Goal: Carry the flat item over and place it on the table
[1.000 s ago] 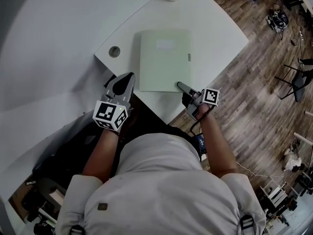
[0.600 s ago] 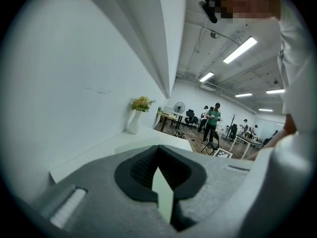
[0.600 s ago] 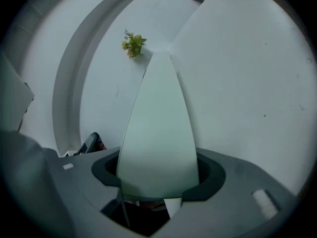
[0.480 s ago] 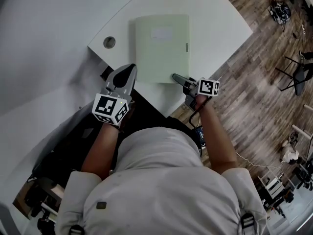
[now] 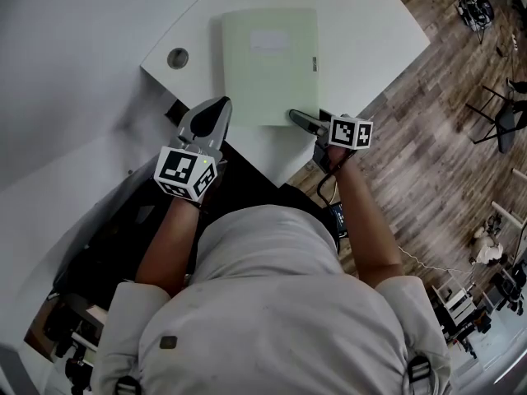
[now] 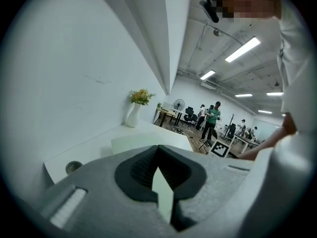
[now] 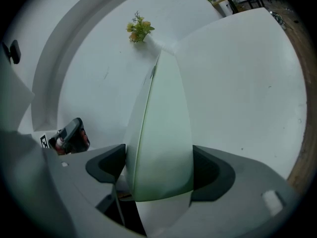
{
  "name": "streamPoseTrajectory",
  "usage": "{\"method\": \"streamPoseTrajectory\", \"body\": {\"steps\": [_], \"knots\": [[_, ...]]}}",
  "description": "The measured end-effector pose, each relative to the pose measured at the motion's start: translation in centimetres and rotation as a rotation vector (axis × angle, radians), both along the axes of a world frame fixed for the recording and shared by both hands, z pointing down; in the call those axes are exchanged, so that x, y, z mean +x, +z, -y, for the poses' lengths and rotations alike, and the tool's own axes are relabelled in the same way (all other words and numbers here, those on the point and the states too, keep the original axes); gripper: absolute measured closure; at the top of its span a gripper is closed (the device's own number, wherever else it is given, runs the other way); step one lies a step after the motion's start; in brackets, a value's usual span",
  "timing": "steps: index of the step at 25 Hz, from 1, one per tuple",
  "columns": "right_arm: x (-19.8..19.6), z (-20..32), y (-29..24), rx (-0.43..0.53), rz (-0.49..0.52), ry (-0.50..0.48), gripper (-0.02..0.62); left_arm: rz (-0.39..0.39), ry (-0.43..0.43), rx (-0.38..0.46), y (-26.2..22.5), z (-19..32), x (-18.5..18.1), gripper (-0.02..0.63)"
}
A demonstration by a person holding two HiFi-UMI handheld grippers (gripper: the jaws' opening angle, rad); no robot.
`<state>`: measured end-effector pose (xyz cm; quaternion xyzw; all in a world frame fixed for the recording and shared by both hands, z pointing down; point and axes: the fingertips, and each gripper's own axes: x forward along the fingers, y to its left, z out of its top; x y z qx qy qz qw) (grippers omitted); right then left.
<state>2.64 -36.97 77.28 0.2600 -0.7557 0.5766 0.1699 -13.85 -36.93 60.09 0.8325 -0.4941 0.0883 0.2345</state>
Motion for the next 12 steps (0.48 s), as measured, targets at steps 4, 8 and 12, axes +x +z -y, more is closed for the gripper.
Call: {"method": "streamPoseTrajectory", "body": {"steps": [4, 8, 12], "knots": [[0.7, -0.2, 0.8, 0.015, -0.088, -0.007, 0.166, 0.003, 0.0, -0.006, 0.3, -0.2, 0.2, 0.606], [2.2, 0.0, 1.6, 0.121, -0.242, -0.065, 0.198, 0.004, 0.013, -0.009, 0.2, -0.1, 0.9, 0.606], [1.9, 0.4, 1.6, 0.157, -0.269, -0.091, 0.199, 0.007, 0.015, -0.015, 0.3, -0.1, 1.0, 0.606]]}}
